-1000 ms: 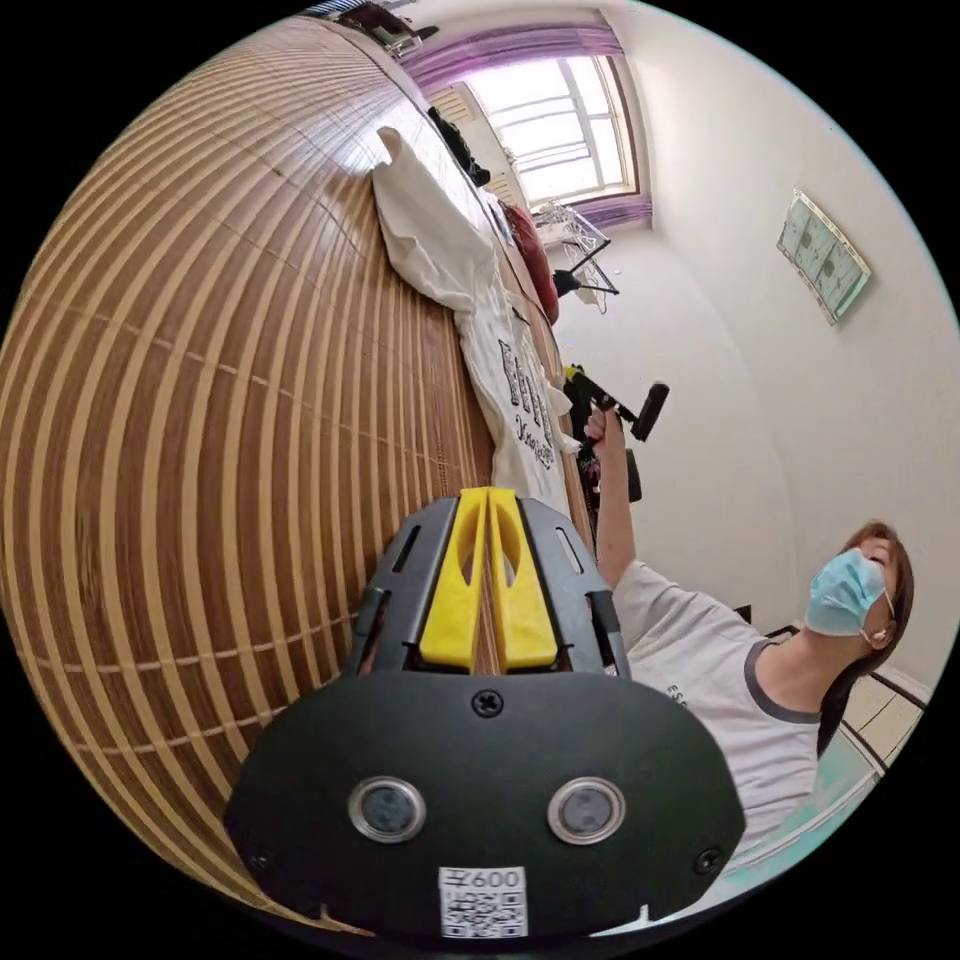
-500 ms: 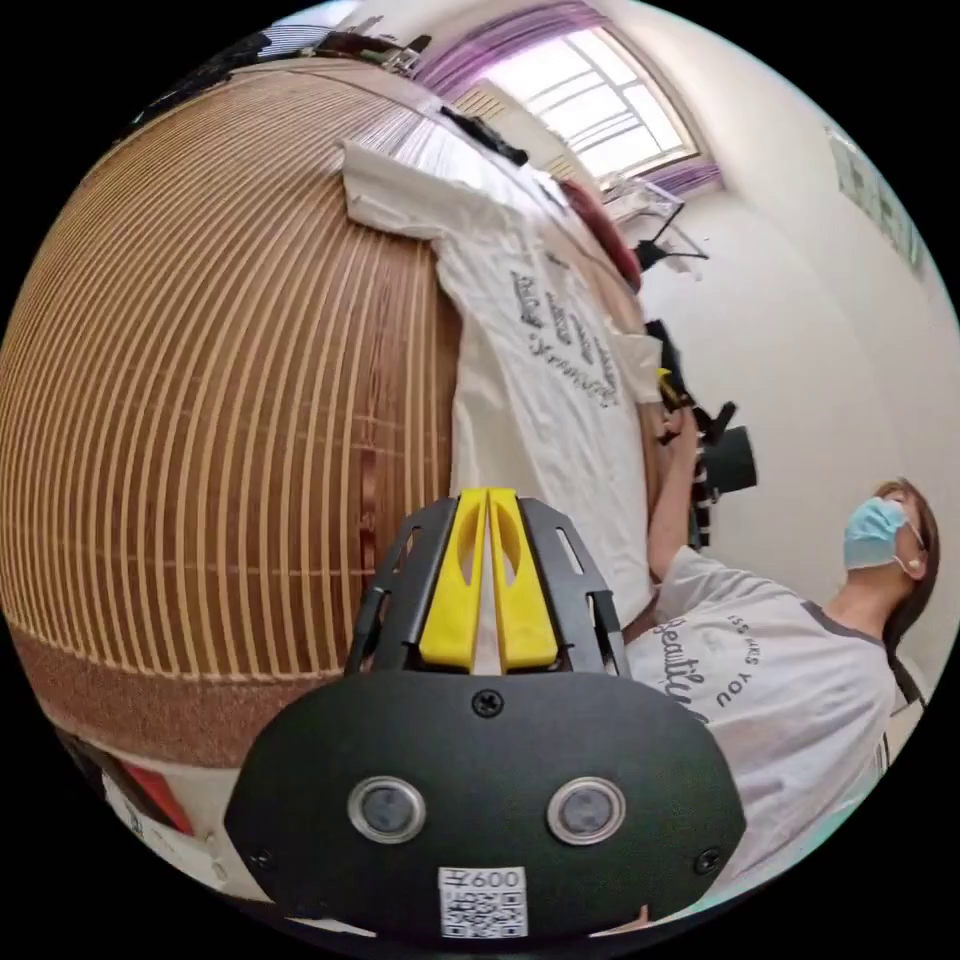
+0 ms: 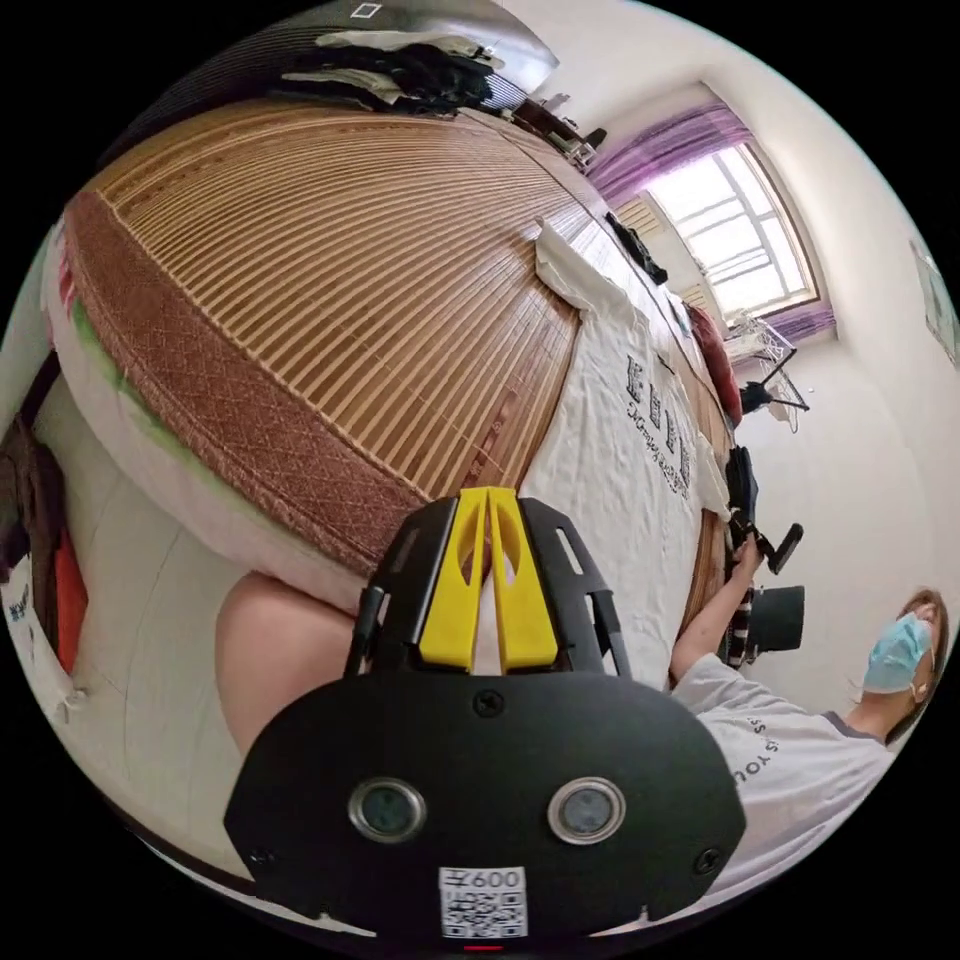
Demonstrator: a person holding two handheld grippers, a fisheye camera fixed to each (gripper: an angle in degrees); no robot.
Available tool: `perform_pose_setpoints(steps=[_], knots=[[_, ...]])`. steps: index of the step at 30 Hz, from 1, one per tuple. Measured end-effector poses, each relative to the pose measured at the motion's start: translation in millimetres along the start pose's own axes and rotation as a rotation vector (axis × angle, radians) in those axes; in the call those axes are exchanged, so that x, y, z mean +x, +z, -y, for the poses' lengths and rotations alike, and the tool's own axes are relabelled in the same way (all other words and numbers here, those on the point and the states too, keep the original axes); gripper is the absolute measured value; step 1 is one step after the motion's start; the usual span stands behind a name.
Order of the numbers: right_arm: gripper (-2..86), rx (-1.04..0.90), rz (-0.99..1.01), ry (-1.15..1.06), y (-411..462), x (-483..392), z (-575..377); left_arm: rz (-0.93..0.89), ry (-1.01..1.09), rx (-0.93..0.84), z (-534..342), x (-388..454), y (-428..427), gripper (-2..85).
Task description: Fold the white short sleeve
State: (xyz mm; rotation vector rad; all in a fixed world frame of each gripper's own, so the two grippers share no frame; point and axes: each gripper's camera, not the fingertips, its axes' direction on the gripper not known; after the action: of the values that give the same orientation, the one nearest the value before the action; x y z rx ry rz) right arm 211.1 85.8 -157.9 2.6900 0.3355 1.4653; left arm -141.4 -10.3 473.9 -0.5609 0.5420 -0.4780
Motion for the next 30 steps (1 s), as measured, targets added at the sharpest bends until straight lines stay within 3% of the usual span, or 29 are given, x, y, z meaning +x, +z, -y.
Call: perform_pose_setpoints(steps=[4, 6, 8, 10, 12, 15, 16, 18, 21, 23, 26, 30], knots=[[2.7, 0.228, 0.239, 0.117, -11.1, 4.4, -14.4, 0.199, 0.318, 0.063, 8.6, 106.0, 13.5, 0.2], [3.4, 0.258, 0.37, 0.051, 1.1, -6.8, -20.7, 0.232, 0.43, 0.112, 22.1, 177.3, 44.4, 0.2], [1.5, -0.007, 0.435, -0.022, 46.8, -22.9, -13.9, 0.072, 0.426, 0.148, 33.7, 217.8, 71.5, 0.2], [0.2, -0.247, 0.3, -0.071, 84.6, -28.4, -15.5, -0.182, 0.484, 0.159, 43.3, 258.3, 105.4, 0.2], [-0.4, -0.219, 0.309, -0.053, 81.9, -16.5, -19.3, -0.434, 0.54, 0.052, 63.7, 315.1, 166.2, 0.1], [-0.7, -0.035, 0.004, 0.08, 52.2, 19.6, -32.9, -0.536, 0.606, -0.169, 88.5, 389.3, 243.0, 0.1], [-0.7, 0.016, -0.084, 0.117, 42.9, 30.8, -39.9, -0.536, 0.65, -0.213, 97.0, 418.9, 265.6, 0.1], [-0.7, 0.141, -0.016, 0.153, 26.1, 44.5, -52.6, -0.462, 0.742, -0.215, 113.3, 466.8, 294.2, 0.1], [-0.2, 0.351, 0.316, 0.221, 14.2, 70.7, -75.0, -0.273, 0.852, -0.215, 149.1, 542.7, 346.4, 0.1], [1.1, 0.266, 0.454, 0.304, 36.0, 94.9, -79.1, -0.216, 0.891, -0.237, 168.2, 578.5, 376.2, 0.1], [13.6, 0.05, 0.602, 0.333, 71.3, 115.2, -76.4, -0.187, 0.908, -0.331, 186.1, 622.5, 414.2, 0.1], [12.4, -0.004, 0.664, 0.298, 91.3, 113.1, -79.1, -0.236, 0.831, -0.353, 185.5, 644.7, 436.6, 0.1]])
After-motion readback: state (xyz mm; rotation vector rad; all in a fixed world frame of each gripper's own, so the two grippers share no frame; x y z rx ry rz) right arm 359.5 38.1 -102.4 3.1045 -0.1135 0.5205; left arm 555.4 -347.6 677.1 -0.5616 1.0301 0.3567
